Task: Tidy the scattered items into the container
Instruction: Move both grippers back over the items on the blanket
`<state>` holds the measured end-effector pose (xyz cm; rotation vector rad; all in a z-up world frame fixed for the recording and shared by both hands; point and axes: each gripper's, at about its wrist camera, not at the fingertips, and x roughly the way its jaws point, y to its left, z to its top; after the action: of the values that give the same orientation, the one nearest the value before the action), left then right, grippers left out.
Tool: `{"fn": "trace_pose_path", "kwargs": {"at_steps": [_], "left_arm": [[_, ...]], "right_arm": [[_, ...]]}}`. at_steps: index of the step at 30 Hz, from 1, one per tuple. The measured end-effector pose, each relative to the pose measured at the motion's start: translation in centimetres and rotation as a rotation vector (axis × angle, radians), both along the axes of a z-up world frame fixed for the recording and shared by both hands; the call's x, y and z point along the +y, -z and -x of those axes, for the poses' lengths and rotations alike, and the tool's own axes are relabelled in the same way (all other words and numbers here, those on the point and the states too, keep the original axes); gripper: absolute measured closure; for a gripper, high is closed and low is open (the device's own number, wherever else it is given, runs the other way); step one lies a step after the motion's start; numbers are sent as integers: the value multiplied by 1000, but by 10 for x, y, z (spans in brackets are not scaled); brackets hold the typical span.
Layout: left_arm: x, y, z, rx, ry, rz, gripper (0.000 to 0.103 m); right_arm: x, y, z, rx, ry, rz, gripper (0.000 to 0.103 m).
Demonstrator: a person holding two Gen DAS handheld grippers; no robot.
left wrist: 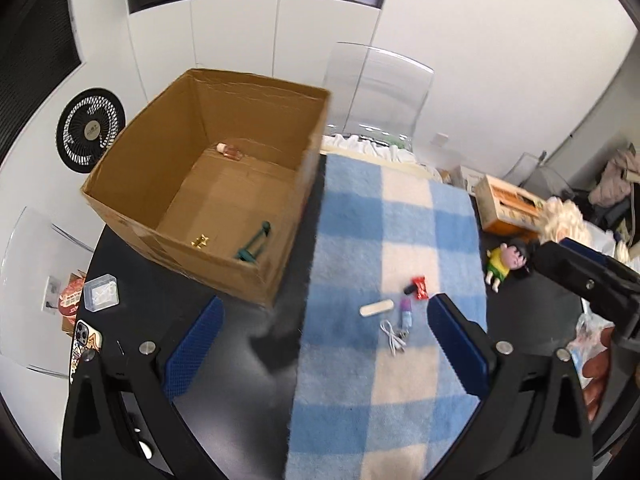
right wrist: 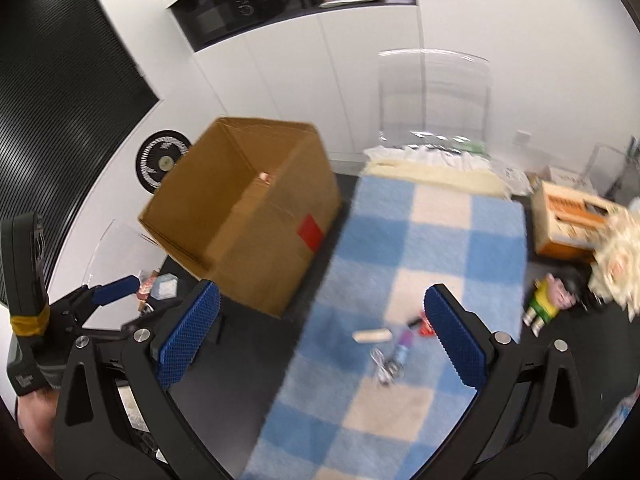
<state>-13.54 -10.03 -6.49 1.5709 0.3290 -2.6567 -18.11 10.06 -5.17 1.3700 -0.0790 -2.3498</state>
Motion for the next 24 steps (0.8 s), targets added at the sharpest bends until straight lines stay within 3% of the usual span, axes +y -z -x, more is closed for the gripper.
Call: {"fn": "trace_pose_path", "kwargs": {"at_steps": [10,17,24], "left_arm": [[59,28,-26,-67,102,-25,2],[85,51,-41,-124,147,-18,2],[94,68,-38,-161,145,-25,2]], "right_arm": [[76,39,-57,-76,89,-16,0],[102,62,-85,-123,134,-16,0],[116,73,-87,-140,166,-11,0]]}}
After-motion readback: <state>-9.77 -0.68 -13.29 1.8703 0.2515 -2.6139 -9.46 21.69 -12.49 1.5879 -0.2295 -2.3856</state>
